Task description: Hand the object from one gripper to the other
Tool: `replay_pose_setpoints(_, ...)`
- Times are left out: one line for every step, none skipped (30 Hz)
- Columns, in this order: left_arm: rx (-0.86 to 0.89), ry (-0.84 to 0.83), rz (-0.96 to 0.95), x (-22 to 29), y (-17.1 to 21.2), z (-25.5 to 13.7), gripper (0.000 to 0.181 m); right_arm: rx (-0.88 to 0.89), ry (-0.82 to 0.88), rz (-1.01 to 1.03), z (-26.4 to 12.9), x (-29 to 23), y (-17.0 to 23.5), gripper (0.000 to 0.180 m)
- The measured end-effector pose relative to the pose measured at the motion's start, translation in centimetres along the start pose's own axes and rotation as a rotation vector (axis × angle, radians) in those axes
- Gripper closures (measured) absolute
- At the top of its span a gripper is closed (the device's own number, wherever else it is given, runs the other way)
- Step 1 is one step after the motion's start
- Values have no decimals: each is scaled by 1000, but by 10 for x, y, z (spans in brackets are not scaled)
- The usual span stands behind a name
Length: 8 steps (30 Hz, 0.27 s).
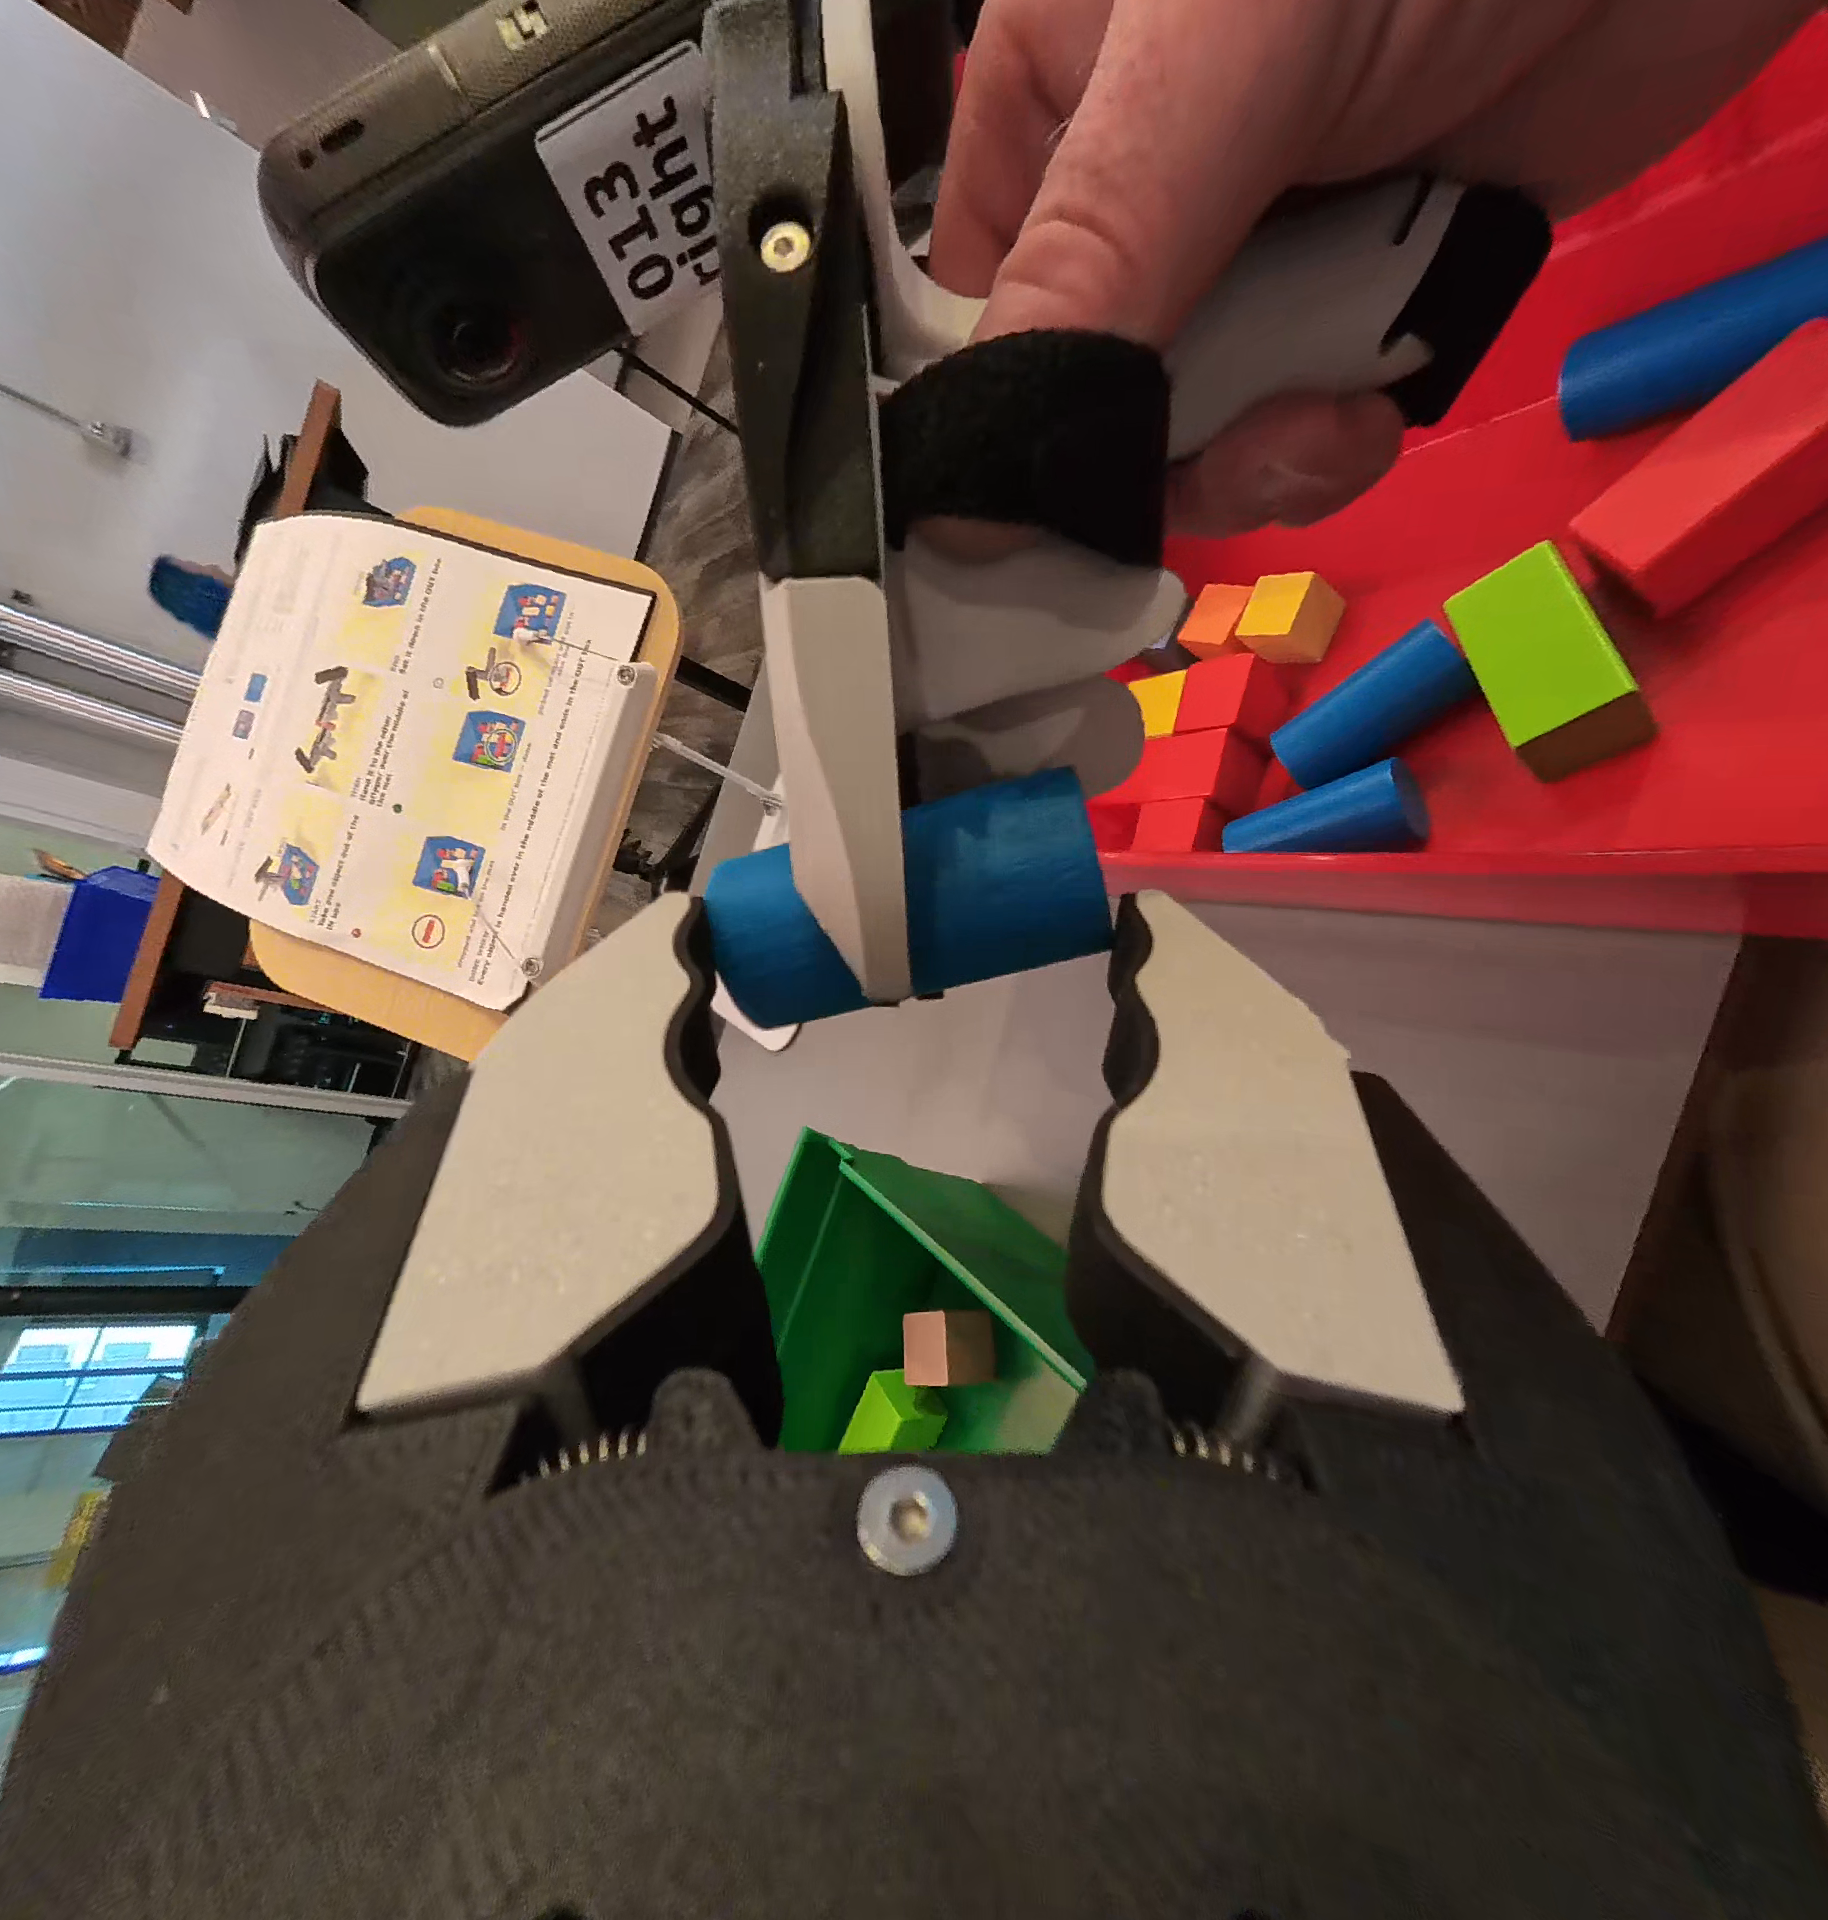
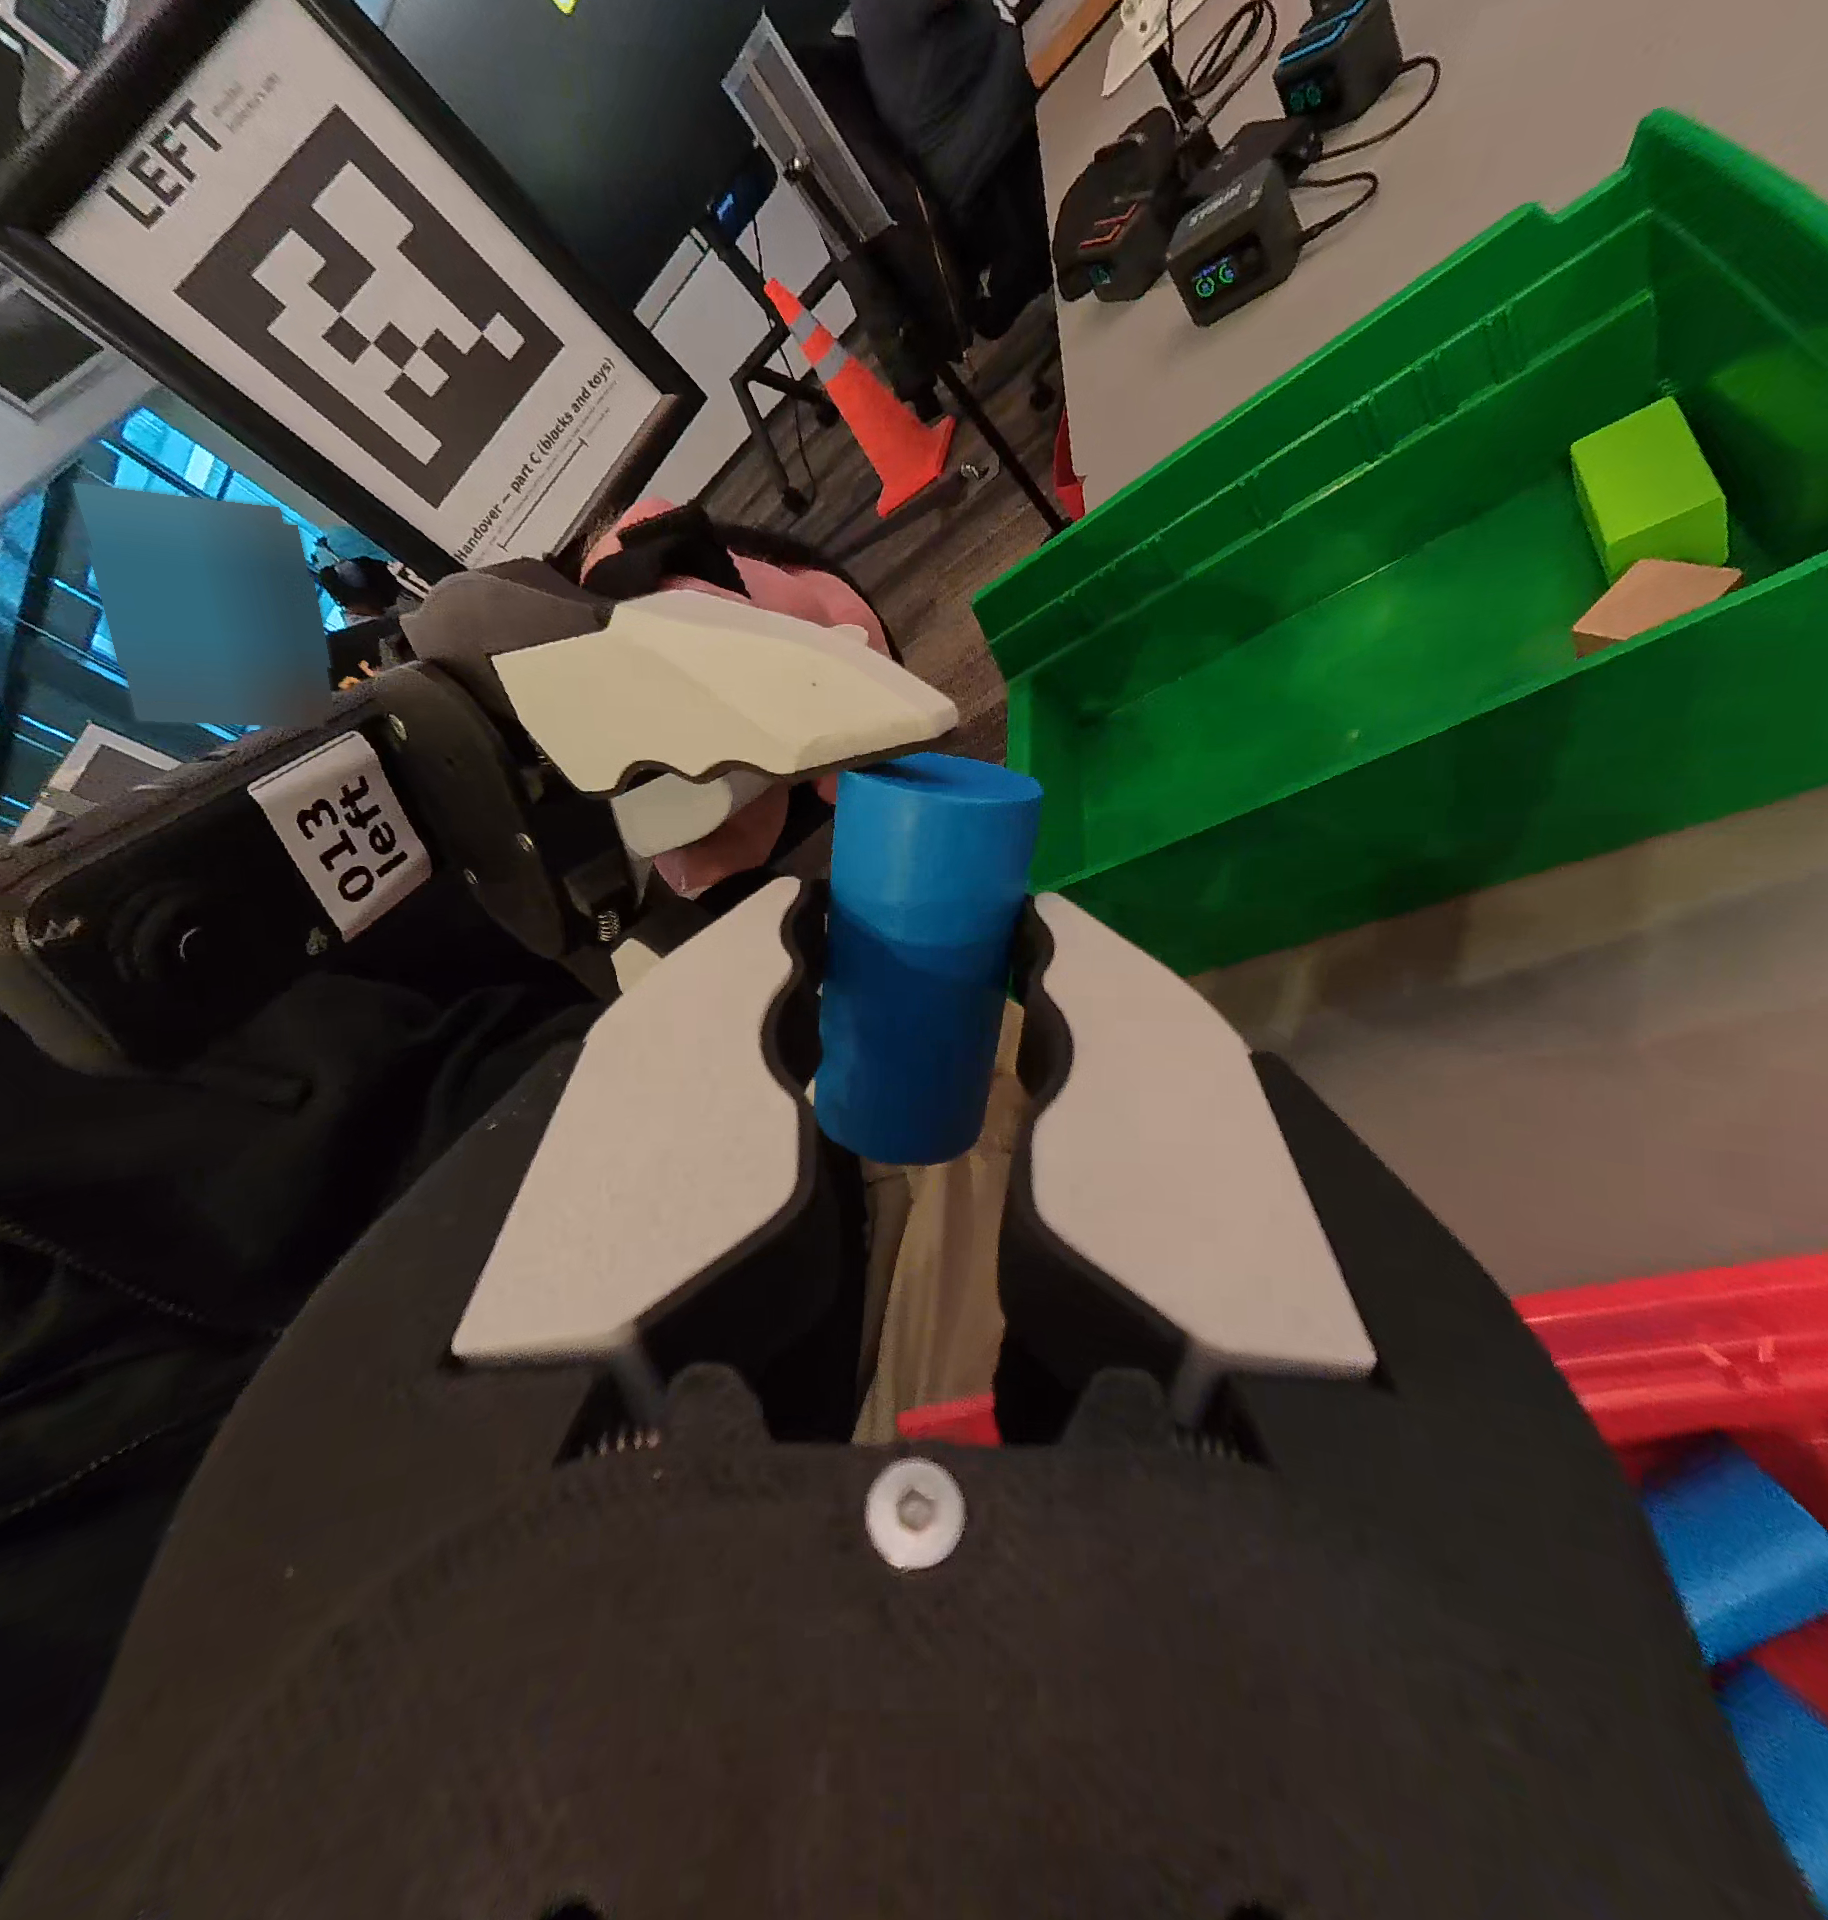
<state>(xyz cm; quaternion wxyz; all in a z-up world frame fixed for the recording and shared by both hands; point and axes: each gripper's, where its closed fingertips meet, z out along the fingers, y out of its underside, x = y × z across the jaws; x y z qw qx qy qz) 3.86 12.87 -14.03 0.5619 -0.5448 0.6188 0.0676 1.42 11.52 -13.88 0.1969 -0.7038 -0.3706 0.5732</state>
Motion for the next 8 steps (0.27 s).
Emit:
replay_pose_setpoints(-2,2,3,0,0,0,108,-7,8,-5,0,0,1,145)
replay_pose_setpoints(-1,-1,11,0,0,0,108,-9,17,-10,-1,0,0,145)
replay_pose_setpoints(5,-7,18,0,-1,-1,109,-6,31,-17,-3,0,-1,145)
replay_pose_setpoints(10,-7,21,-1,-1,-3,111,-1,48,-20,-6,2,-2,146)
replay_pose_setpoints(15,-5,18,-3,0,-4,113,9,62,-19,-12,3,-3,145)
replay_pose_setpoints(17,-10,8,-7,1,-6,114,17,83,-15,-19,6,-4,145)
replay_pose_setpoints(23,-12,-8,-11,2,-8,116,8,130,-13,-26,12,-3,145)
replay_pose_setpoints(30,-14,-25,-16,3,-11,122,-18,184,-16,-34,20,2,145)
